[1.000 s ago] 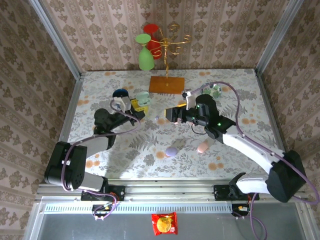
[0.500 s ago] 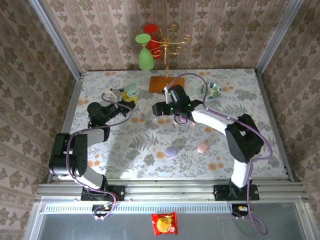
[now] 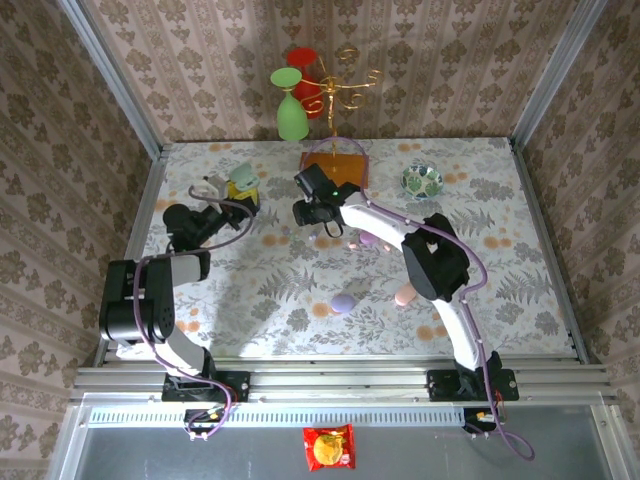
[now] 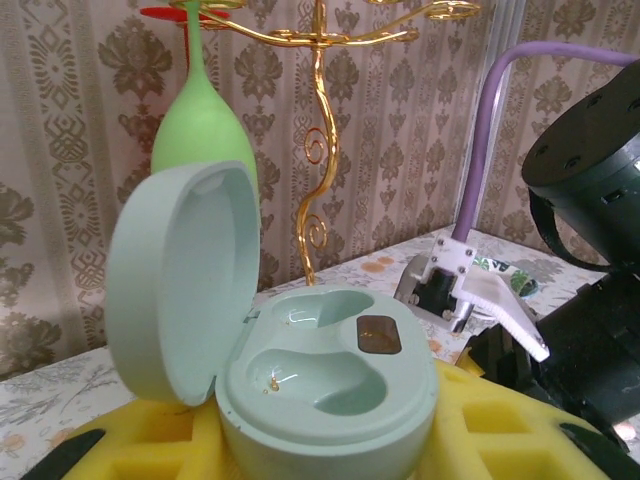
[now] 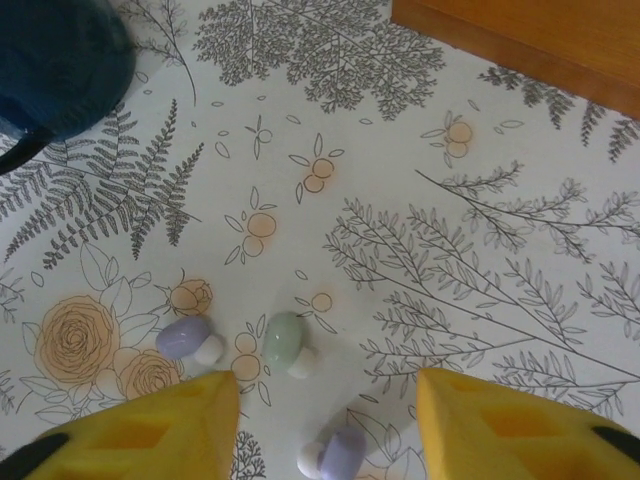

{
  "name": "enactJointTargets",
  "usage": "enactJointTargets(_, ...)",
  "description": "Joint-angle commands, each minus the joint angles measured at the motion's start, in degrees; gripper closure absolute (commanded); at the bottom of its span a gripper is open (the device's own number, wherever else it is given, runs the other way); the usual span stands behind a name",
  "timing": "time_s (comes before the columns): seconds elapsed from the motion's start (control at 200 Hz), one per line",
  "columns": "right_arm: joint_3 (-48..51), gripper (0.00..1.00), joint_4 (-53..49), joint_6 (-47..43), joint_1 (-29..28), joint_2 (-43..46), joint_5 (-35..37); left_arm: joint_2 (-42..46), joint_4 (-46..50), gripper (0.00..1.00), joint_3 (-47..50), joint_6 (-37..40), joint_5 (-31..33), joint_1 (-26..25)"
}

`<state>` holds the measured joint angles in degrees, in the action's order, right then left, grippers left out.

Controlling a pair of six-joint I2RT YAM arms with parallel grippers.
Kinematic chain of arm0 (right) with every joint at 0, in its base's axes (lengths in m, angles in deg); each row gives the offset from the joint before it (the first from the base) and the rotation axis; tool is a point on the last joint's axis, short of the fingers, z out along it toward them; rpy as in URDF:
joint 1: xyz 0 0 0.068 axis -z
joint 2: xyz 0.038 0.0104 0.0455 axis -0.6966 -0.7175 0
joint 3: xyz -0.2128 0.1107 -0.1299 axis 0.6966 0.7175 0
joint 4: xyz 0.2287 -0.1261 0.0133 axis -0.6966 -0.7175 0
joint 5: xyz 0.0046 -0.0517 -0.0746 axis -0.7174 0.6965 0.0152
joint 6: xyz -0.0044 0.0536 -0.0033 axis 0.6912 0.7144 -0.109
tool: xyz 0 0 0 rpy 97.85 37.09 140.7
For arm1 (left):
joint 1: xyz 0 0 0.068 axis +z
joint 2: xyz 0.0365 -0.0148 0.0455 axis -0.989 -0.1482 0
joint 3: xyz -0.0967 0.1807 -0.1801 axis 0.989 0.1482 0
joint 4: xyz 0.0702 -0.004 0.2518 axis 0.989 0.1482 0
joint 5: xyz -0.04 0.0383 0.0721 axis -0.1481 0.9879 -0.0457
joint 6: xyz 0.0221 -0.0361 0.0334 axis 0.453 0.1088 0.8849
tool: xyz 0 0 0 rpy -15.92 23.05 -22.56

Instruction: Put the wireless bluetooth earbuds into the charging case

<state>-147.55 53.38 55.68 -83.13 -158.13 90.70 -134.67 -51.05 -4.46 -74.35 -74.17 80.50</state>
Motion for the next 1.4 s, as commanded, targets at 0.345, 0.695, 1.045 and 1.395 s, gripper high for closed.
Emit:
enactJointTargets(0.345,-12.1,0.62,-10.3,0.0,-1.6,-11.4,1.6,3.6,-2.6,0.63,2.1,1.8,0.3,0.3)
enactJointTargets(0.695,-17.7,0.69,-12.7,-0.8,-1.4,-15.9,3.1,3.8,-2.7,0.63,2.4,2.0,-0.1,-0.2)
enactJointTargets(1.045,-22.5,0.79,-16.1,-1.7,-1.3,-17.7,2.4,3.4,-2.7,0.63,2.3,2.0,-0.6,-0.3)
enactJointTargets(1.395,-8.2,0.81,-8.0,-1.7,-1.3,-3.7,1.4,3.1,-2.7,0.63,2.7,4.9,1.0,-3.2)
